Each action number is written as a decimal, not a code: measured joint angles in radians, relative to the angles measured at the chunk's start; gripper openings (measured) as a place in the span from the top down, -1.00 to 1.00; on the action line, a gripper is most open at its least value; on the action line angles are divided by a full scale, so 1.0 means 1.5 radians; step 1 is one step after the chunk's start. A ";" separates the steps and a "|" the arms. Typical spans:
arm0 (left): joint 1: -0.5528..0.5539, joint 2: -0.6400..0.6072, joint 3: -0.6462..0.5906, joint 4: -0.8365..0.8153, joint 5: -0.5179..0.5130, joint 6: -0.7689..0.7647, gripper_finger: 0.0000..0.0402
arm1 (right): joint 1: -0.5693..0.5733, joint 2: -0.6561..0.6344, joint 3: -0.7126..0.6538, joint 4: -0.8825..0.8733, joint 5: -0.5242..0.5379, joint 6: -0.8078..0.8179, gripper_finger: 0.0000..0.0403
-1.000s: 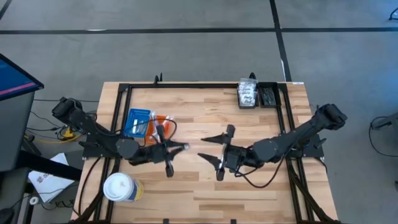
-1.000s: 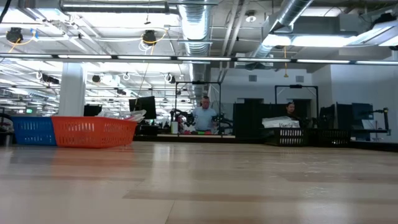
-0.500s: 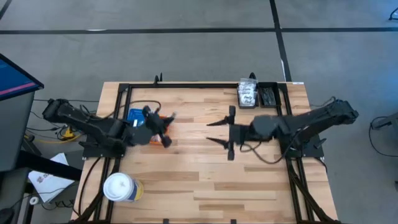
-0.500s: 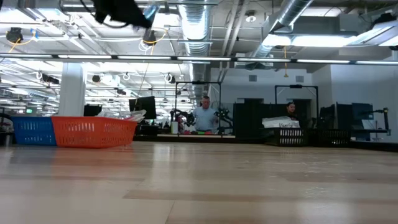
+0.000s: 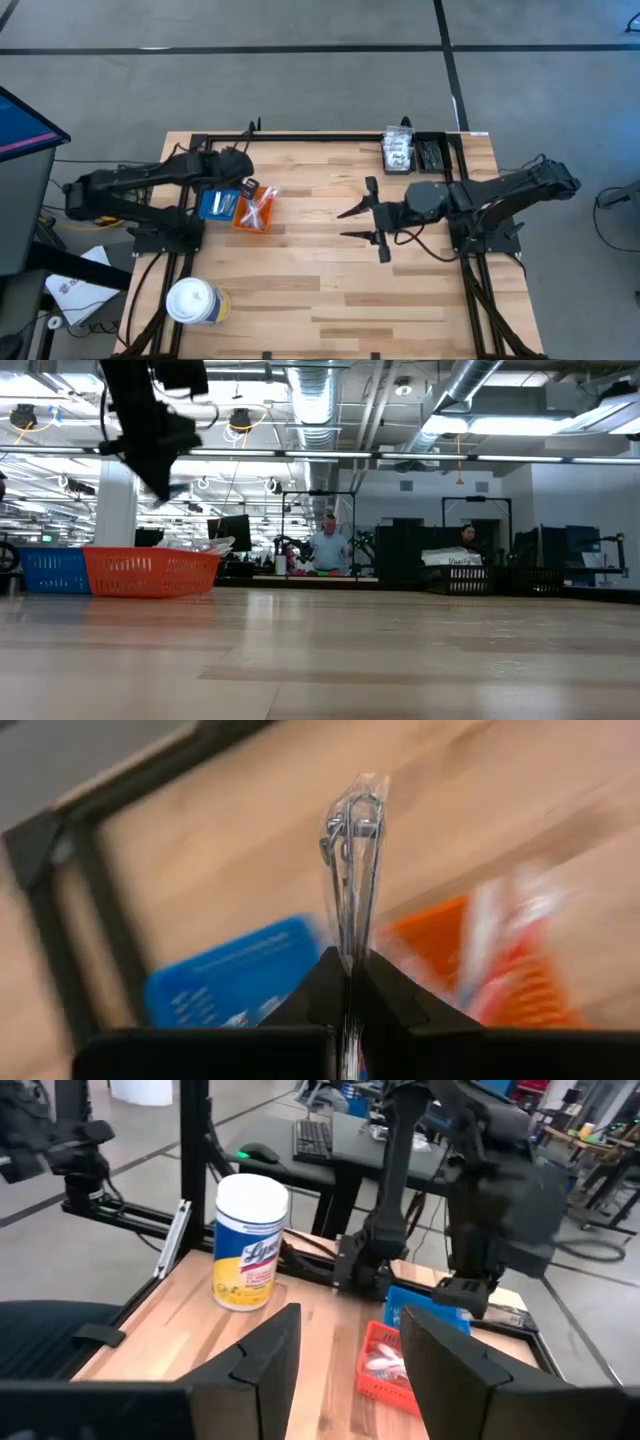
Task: Pick & Place Travel size toiletries
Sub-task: Put the silver nail cutter into the blue bin, then adjust the orange bin
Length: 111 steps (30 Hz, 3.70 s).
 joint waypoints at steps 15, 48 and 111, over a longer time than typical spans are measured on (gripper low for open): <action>-0.018 0.112 -0.078 -0.059 0.053 -0.082 0.97 | 0.015 0.000 0.000 -0.003 0.000 -0.004 0.15; -0.041 0.030 -0.001 -0.029 0.040 -0.023 0.81 | 0.015 0.001 0.000 -0.005 0.001 -0.022 0.11; -0.040 0.350 0.112 0.129 0.169 0.508 1.00 | 0.020 0.001 0.000 -0.015 0.001 -0.022 0.08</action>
